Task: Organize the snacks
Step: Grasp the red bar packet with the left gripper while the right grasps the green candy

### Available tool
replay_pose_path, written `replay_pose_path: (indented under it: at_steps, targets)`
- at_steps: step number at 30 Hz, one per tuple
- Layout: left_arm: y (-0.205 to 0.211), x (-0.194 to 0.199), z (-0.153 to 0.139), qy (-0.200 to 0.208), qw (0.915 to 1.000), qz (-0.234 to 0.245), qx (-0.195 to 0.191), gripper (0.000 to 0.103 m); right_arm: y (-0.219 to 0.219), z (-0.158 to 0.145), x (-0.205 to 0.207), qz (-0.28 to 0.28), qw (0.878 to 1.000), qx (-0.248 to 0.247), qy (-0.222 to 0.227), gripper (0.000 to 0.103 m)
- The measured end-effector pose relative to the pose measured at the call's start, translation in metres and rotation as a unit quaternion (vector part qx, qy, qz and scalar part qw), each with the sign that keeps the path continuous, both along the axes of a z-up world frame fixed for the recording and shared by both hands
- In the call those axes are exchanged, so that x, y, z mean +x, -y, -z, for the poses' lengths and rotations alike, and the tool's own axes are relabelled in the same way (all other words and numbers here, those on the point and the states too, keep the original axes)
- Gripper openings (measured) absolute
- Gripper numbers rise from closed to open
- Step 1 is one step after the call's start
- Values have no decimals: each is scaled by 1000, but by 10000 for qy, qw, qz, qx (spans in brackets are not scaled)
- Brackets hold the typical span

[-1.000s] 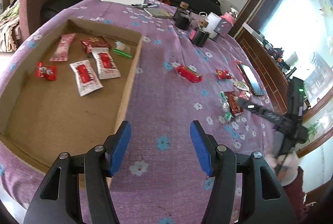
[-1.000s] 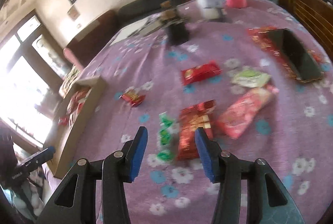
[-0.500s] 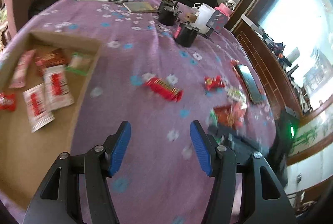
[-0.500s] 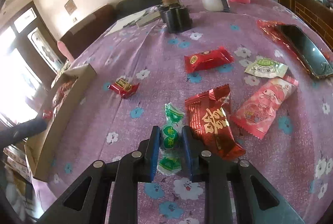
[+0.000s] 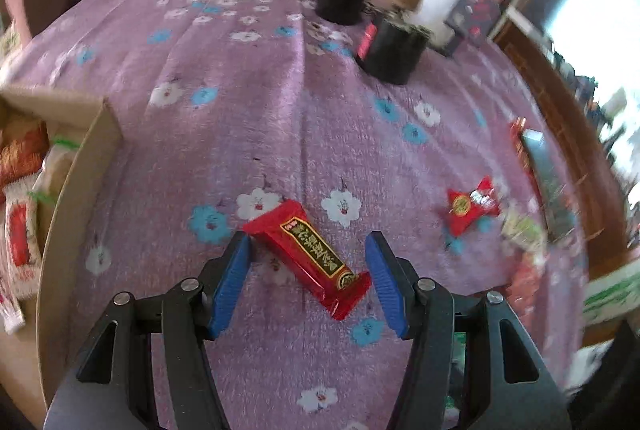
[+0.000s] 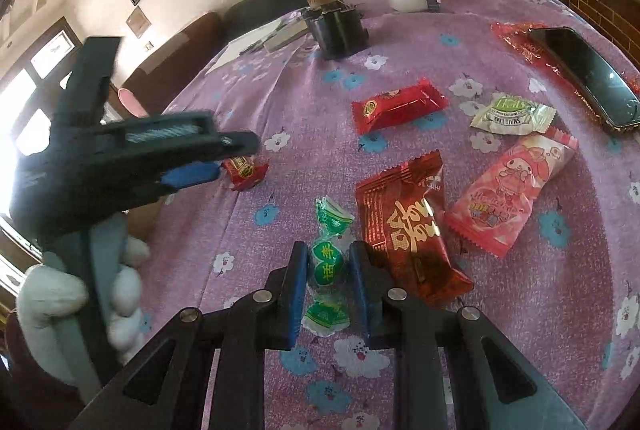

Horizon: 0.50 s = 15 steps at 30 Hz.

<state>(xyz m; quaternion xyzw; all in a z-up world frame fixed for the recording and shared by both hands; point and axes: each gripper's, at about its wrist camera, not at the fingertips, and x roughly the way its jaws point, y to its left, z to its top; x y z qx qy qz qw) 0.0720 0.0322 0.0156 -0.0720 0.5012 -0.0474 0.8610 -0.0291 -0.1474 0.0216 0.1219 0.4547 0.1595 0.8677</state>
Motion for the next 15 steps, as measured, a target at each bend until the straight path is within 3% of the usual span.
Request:
replay_pose_path:
  at_steps: [1,3,7,15]
  targets:
    - [7,-1,1,20,9996,144,258,37,0,0,0,2,10000,1,2,23]
    - [17,-4,3,54,9976,346,598,17,0,-1,0,16,10000,-5,11,22]
    - [18,-15,-2,96,9965,527,634,17,-1,-1,-1,38,9999,-86,64,22]
    - [-19,-65,-39,332,9968,634,-361,17,4,-7,-7,105,9995,115,287,22]
